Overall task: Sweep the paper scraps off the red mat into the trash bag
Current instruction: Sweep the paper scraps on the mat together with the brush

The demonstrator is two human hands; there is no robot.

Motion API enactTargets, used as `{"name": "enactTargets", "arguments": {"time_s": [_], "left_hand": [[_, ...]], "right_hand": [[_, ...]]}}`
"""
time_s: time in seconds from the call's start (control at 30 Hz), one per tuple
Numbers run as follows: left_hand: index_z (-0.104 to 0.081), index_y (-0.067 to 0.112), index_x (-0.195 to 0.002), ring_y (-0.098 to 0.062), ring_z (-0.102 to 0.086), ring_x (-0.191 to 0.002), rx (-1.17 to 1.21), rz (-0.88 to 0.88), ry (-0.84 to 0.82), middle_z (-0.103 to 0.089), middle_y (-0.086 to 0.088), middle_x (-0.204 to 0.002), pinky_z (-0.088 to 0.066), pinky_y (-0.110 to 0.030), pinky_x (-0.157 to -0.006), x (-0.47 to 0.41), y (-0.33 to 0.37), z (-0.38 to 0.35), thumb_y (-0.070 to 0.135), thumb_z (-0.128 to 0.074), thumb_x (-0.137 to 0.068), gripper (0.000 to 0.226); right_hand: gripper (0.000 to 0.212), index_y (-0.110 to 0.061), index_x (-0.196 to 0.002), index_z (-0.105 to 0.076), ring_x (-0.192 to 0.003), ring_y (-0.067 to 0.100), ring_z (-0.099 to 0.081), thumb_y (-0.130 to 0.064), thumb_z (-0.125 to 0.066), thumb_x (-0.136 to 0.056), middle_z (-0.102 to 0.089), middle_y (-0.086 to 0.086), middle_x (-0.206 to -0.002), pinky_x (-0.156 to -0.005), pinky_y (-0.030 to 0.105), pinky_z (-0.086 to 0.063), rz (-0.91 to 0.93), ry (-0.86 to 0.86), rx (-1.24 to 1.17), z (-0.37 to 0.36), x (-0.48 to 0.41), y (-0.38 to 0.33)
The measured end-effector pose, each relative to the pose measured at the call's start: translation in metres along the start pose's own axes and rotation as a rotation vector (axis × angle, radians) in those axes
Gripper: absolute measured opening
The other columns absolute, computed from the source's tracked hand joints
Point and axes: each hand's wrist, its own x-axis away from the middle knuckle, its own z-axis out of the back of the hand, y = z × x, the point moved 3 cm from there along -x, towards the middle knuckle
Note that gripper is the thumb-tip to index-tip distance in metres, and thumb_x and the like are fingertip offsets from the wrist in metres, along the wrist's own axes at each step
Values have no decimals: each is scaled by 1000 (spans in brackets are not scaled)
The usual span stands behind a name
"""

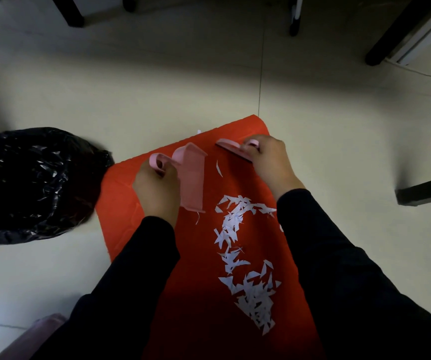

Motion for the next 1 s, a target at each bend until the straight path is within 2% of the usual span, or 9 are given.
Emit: {"name": "enactTargets", "arguments": {"time_s": [0.2, 0.3, 0.47, 0.53, 0.6, 0.63, 0.7, 0.83, 1.0], "left_hand": [[-49, 9, -75, -6, -36, -49, -29, -2, 19, -40, 5, -56, -31, -7, -41, -8, -7, 1, 13, -44, -94, 20], [-47, 10, -75, -6, -35, -49, -27, 7, 12, -40, 6, -55, -31, -8, -41, -8, -9, -1, 12, -44, -94, 19], [-48, 7, -77, -6, -35, -49, -30, 22, 2, -41, 5, -57, -32, -7, -40, -4, -9, -2, 11, -45, -94, 18], [-48, 7, -77, -7, -35, -49, -24, 23, 4, -41, 5, -57, -33, -7, -41, -2, -7, -1, 11, -45, -94, 18], [-48, 7, -76, -8, -34, -48, -23, 17, 0, -40, 4, -56, -34, -6, -41, -2, -6, 0, 11, -44, -95, 19], [-48, 8, -76, -7, -34, -47, -22, 16, -2, -40, 4, -56, -33, -6, -40, -2, -6, 0, 10, -44, -95, 19], [-48, 9, -75, -7, -34, -48, -12, 18, -6, -40, 4, -56, -33, -6, -40, -2, -6, 0, 10, -44, -94, 20], [-47, 10, -73, -6, -35, -49, -2, 7, -10, -40, 6, -57, -34, -5, -43, -1, -5, -1, 7, -45, -93, 21], [-48, 9, -76, -4, -36, -51, -8, -21, -16, -40, 7, -58, -34, -4, -46, -9, -3, -10, 10, -44, -95, 20]], "right_hand": [[25, 3, -100, -66, -93, 33, -60, -18, -54, -93, -64, 20, -101, -71, 28, -42, -11, -156, 74, -25, 0, 1], [22, -1, -106, -64, -83, 22, -60, -15, -52, -94, -64, 10, -94, -63, 17, -42, -64, -253, 142, -16, -4, 0], [23, -3, -105, -64, -94, 29, -59, -19, -52, -94, -63, 16, -106, -78, 32, -46, -78, -130, 71, 5, -10, -6], [23, 1, -102, -64, -91, 30, -59, -16, -50, -94, -63, 19, -103, -78, 27, -46, -48, -132, 85, -2, -8, -5], [22, 3, -102, -63, -80, 23, -54, -11, -47, -95, -62, 18, -97, -60, 9, -39, -51, -195, 136, -11, -4, -1], [22, 3, -102, -63, -77, 20, -52, -10, -46, -96, -62, 16, -94, -53, 9, -35, -63, -231, 155, -14, -2, 1], [22, 0, -103, -64, -73, 16, -51, -14, -48, -96, -61, 12, -95, -53, 16, -35, -92, -276, 181, -13, -1, 1], [26, -1, -106, -60, -82, 22, -51, -23, -52, -95, -53, 11, -94, -71, 28, -41, -165, -270, 201, 5, -4, -3], [26, -1, -106, -62, -82, 23, -51, -21, -53, -94, -54, 11, -94, -67, 28, -40, -139, -145, 108, 11, -8, -1]]}}
